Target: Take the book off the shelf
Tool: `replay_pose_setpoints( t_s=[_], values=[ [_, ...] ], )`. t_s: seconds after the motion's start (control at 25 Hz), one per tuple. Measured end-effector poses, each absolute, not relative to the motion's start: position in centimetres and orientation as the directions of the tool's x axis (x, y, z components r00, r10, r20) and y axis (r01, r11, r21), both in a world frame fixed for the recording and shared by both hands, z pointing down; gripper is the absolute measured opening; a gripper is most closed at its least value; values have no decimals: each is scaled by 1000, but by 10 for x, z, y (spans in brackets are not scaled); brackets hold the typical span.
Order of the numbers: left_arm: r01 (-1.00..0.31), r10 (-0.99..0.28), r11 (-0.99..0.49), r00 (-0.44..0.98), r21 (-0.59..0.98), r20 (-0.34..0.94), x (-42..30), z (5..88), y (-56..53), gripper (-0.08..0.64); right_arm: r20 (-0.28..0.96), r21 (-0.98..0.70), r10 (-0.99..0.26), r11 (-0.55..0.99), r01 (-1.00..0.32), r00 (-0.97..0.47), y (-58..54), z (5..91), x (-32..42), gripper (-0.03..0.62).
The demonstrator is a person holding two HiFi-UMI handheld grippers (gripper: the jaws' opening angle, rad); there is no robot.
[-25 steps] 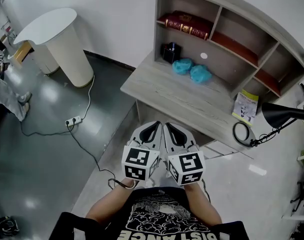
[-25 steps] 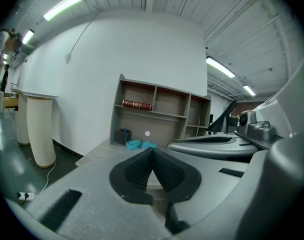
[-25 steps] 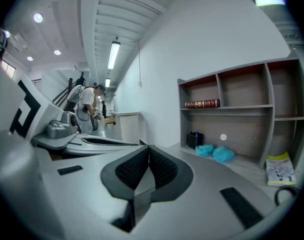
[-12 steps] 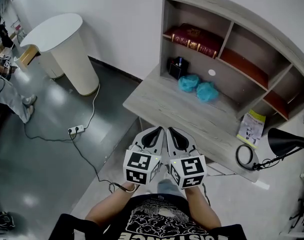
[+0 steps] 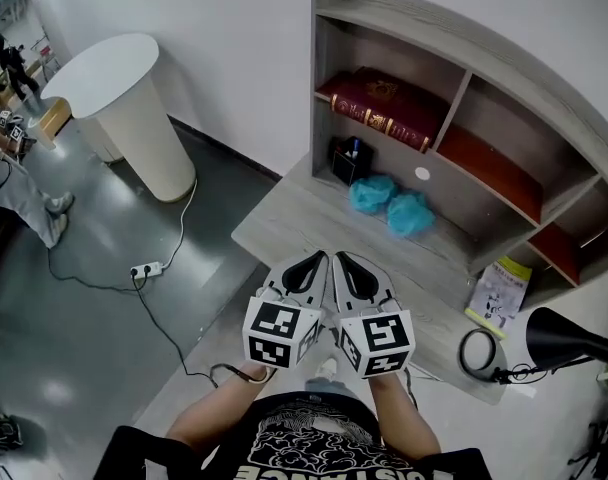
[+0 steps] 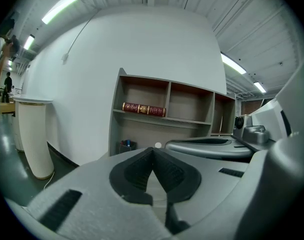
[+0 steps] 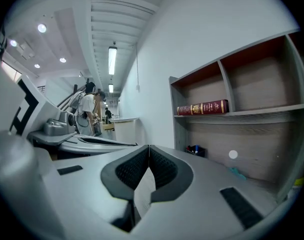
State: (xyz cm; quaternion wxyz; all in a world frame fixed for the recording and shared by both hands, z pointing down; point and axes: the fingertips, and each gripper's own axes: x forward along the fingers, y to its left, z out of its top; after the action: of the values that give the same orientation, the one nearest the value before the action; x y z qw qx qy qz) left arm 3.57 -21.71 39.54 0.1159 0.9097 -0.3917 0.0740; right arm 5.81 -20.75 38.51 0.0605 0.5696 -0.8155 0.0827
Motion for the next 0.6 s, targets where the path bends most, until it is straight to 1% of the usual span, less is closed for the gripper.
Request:
replay_pose_setpoints(
  t_s=[0.28, 0.6],
  values=[
    [-741, -709, -653, 671, 155, 218, 69, 389, -246, 5, 181, -71, -911, 362, -929, -369, -232, 380, 89, 17],
    [-722, -696, -666, 692, 187, 193, 91, 381, -268, 5, 177, -74, -921, 338, -938, -346, -247, 379, 111, 17]
  ],
)
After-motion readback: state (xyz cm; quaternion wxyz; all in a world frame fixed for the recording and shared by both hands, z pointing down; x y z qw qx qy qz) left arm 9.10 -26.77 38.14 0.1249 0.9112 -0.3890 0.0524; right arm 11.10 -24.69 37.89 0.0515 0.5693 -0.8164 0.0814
